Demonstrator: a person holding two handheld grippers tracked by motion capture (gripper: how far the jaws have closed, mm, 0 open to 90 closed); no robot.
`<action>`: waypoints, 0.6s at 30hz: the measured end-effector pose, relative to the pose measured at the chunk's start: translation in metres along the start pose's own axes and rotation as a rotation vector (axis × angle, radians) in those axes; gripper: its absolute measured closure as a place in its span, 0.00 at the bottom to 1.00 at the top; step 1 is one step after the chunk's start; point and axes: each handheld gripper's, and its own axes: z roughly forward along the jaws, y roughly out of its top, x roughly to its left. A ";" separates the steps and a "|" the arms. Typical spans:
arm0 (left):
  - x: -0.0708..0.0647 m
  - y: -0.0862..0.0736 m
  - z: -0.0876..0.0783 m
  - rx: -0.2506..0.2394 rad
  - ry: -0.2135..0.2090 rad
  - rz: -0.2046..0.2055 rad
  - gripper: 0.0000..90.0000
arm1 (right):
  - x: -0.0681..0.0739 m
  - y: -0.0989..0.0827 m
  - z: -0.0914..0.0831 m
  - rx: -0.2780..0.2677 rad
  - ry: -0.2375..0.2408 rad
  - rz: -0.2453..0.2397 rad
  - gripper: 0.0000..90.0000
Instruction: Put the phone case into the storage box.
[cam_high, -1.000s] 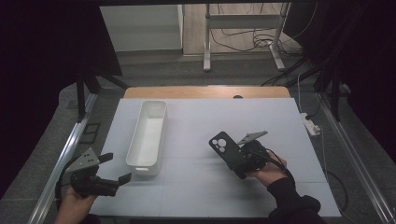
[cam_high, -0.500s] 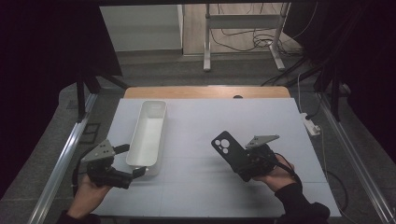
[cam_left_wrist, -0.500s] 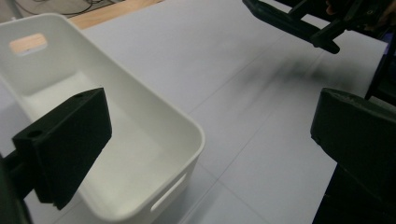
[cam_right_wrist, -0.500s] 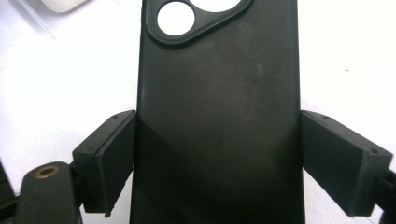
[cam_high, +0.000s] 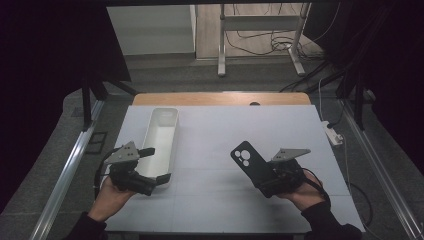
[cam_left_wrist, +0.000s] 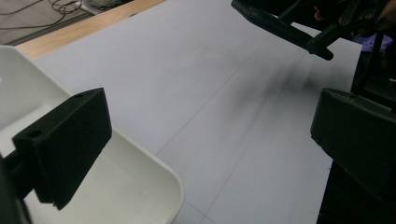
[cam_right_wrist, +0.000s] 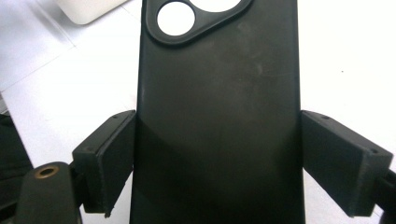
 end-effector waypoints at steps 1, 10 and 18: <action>0.000 0.001 0.001 0.000 -0.003 0.003 0.00 | 0.000 -0.001 -0.002 -0.005 0.005 0.003 0.16; 0.001 0.012 0.019 0.002 -0.049 0.032 0.00 | 0.004 -0.005 -0.009 -0.024 0.024 0.002 0.16; -0.001 0.020 0.036 0.012 -0.080 0.060 0.00 | 0.008 -0.008 -0.014 -0.043 0.039 0.003 0.16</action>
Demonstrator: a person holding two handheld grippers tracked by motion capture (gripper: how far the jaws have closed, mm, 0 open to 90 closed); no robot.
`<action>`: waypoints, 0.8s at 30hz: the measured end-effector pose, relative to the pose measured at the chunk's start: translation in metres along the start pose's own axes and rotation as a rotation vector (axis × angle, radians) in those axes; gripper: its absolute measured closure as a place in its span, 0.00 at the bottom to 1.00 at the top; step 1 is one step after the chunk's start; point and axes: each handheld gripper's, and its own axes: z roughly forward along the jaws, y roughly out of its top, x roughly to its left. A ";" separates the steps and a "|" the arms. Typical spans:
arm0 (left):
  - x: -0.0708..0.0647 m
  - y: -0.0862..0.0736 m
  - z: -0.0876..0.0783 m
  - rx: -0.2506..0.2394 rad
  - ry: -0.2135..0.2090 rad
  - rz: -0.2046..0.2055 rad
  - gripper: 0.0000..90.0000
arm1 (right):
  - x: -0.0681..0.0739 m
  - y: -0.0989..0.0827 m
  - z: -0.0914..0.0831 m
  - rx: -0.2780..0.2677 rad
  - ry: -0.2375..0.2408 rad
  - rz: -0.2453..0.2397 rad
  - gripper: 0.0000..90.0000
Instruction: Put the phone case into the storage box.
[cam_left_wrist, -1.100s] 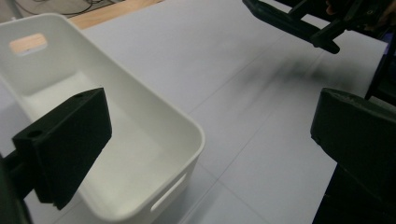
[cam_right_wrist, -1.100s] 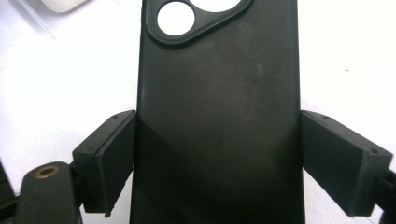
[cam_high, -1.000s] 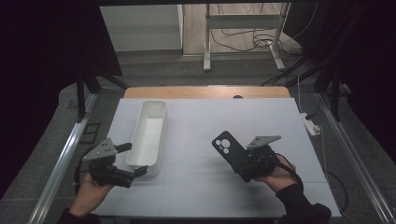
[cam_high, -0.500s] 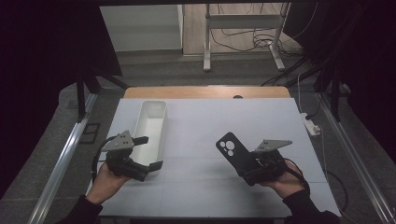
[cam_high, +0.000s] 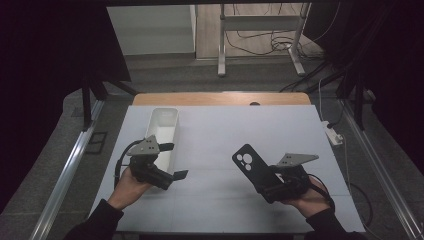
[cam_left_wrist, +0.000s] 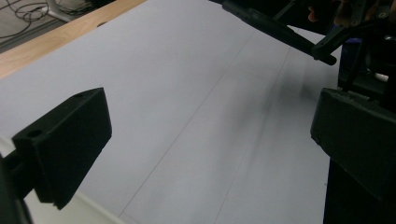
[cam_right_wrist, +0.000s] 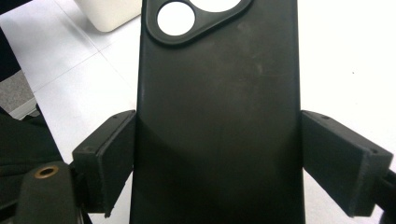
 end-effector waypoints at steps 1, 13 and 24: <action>0.000 0.003 0.004 -0.001 -0.010 0.008 0.00 | 0.000 0.000 0.000 0.000 0.004 -0.002 0.16; -0.003 0.017 0.021 -0.015 -0.059 0.049 0.00 | 0.006 0.000 -0.004 -0.025 0.034 -0.015 0.16; -0.005 0.028 0.037 -0.020 -0.096 0.068 0.00 | 0.012 0.002 -0.003 -0.047 0.073 -0.038 0.16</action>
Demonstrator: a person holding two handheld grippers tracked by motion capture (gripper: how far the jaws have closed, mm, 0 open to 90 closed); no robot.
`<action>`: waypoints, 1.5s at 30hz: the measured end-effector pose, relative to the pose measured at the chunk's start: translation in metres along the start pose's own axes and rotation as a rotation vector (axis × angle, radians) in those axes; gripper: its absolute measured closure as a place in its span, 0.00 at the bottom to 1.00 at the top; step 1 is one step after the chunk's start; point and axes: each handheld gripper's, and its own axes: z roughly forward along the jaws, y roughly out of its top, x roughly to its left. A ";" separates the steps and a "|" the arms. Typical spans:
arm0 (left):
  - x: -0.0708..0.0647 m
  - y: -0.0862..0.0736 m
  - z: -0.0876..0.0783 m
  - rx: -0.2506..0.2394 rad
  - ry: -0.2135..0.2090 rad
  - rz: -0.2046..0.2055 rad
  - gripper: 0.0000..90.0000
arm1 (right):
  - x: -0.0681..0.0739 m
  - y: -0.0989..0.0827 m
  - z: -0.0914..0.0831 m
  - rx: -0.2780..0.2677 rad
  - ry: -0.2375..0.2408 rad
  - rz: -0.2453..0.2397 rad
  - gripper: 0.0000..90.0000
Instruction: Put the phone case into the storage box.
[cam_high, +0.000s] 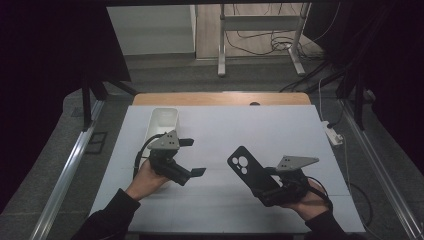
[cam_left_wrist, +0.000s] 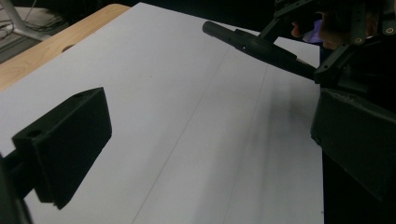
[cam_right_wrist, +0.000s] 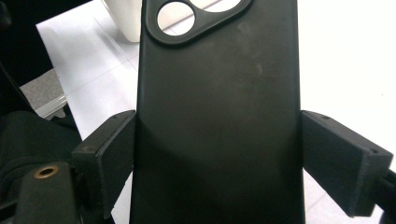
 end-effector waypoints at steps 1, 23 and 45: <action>-0.001 0.001 0.001 -0.001 -0.004 0.001 0.00 | 0.000 0.000 0.000 -0.004 0.004 -0.002 0.16; -0.020 -0.012 0.001 -0.021 -0.064 0.038 0.00 | 0.015 0.006 0.018 -0.042 0.146 -0.096 0.16; -0.020 -0.011 0.008 -0.038 -0.173 0.053 0.00 | 0.028 0.018 0.029 -0.101 0.274 -0.146 0.16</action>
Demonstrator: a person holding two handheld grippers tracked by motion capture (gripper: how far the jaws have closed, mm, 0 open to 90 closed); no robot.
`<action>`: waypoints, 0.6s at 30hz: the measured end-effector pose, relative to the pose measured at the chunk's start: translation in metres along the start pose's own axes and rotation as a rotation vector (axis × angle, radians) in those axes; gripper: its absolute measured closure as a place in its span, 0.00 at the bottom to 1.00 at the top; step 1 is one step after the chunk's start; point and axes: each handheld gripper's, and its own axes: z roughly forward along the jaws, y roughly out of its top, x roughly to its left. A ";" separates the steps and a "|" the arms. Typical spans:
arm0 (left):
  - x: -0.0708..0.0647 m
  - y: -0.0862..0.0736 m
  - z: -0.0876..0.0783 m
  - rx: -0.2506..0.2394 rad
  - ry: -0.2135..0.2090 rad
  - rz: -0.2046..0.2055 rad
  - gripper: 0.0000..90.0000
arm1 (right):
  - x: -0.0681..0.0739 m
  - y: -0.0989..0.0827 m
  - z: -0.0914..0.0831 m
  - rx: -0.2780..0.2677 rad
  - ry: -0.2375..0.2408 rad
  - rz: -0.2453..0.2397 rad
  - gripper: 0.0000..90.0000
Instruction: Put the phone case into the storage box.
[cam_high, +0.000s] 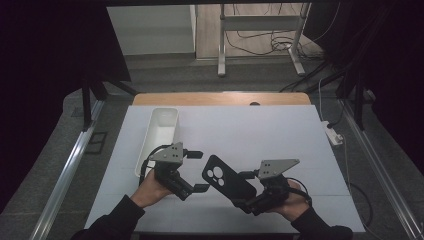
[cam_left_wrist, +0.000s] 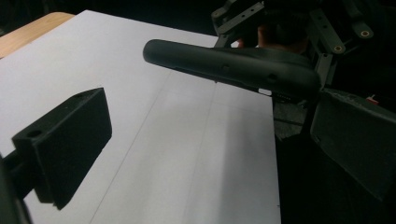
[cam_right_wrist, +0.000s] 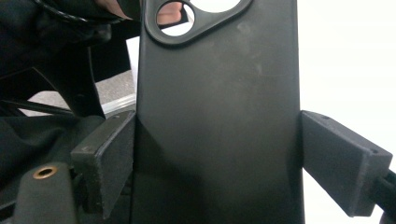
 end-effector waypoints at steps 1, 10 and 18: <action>0.000 0.000 0.000 0.000 -0.004 0.003 0.00 | 0.000 0.001 0.001 -0.001 0.005 -0.002 0.16; -0.004 0.002 0.006 -0.002 -0.049 0.035 0.00 | 0.000 0.003 0.006 -0.010 0.044 -0.013 0.16; -0.006 0.005 0.008 -0.023 -0.107 0.036 0.00 | 0.002 0.004 0.009 -0.023 0.079 -0.025 0.16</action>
